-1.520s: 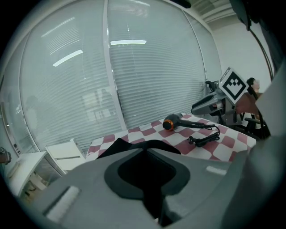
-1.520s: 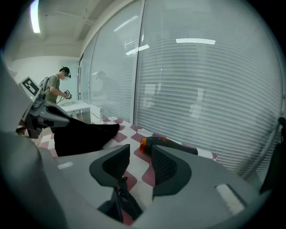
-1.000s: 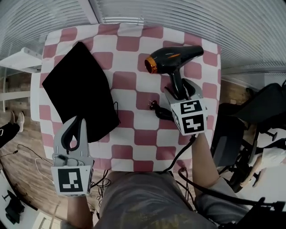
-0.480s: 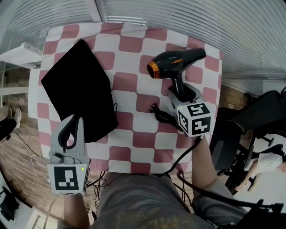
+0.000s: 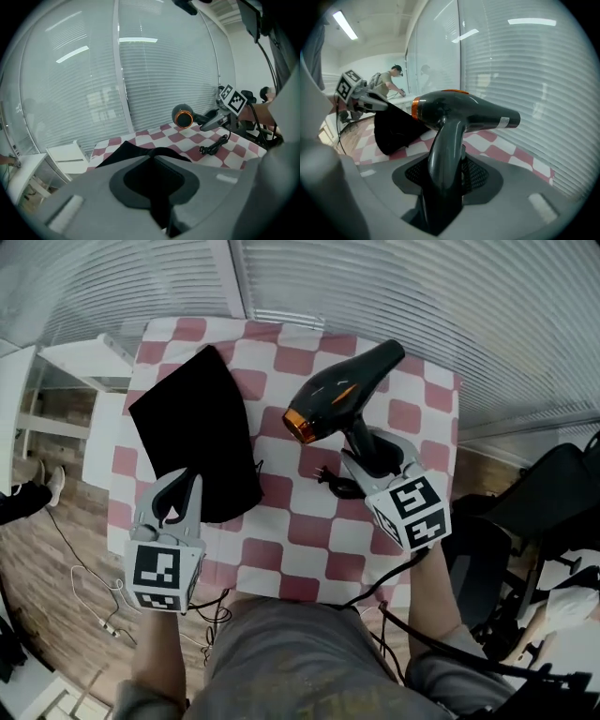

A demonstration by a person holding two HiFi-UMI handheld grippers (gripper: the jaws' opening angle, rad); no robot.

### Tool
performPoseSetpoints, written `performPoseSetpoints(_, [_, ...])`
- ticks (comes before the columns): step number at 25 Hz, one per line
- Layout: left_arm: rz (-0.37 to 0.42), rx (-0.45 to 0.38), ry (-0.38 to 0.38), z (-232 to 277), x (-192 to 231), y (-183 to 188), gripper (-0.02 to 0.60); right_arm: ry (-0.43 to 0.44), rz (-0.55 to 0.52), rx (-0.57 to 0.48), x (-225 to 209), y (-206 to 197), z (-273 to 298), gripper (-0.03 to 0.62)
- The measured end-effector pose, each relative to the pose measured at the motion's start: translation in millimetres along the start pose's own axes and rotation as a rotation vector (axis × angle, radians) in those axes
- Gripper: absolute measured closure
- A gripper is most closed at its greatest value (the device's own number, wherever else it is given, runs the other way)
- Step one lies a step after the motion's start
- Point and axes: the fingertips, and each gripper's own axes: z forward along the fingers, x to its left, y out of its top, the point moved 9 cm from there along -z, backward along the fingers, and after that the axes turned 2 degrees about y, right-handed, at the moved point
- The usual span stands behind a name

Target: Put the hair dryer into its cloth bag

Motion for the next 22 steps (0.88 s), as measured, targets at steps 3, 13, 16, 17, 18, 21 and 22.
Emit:
performPoseSetpoints(3, [-0.035, 0.002, -0.005, 0, 3, 3, 0.555, 0.107, -0.084, -0.03, 20, 8, -8, 0.382])
performPoseSetpoints(13, [-0.08, -0.006, -0.026, -13, 2, 3, 0.554, 0.415, -0.268, -0.037, 89, -3, -28, 0.382])
performPoseSetpoints(16, [-0.104, -0.025, -0.018, -15, 2, 1, 0.554, 0.538, -0.383, -0.025, 112, -12, -35, 0.382])
performPoseSetpoints(17, [-0.115, -0.031, -0.02, -15, 3, 1, 0.554, 0.581, -0.427, -0.019, 119, -16, -37, 0.382])
performPoseSetpoints(18, [-0.126, -0.038, -0.023, -14, 4, 1, 0.554, 0.623, -0.469, -0.013, 125, -20, -38, 0.382])
performPoseSetpoints(21, [-0.133, -0.048, -0.025, -9, 4, -1, 0.554, 0.74, -0.557, 0.002, 143, -30, -40, 0.382])
performPoseSetpoints(22, [-0.128, -0.049, -0.023, -9, 4, -2, 0.554, 0.777, -0.575, 0.005, 149, -33, -42, 0.382])
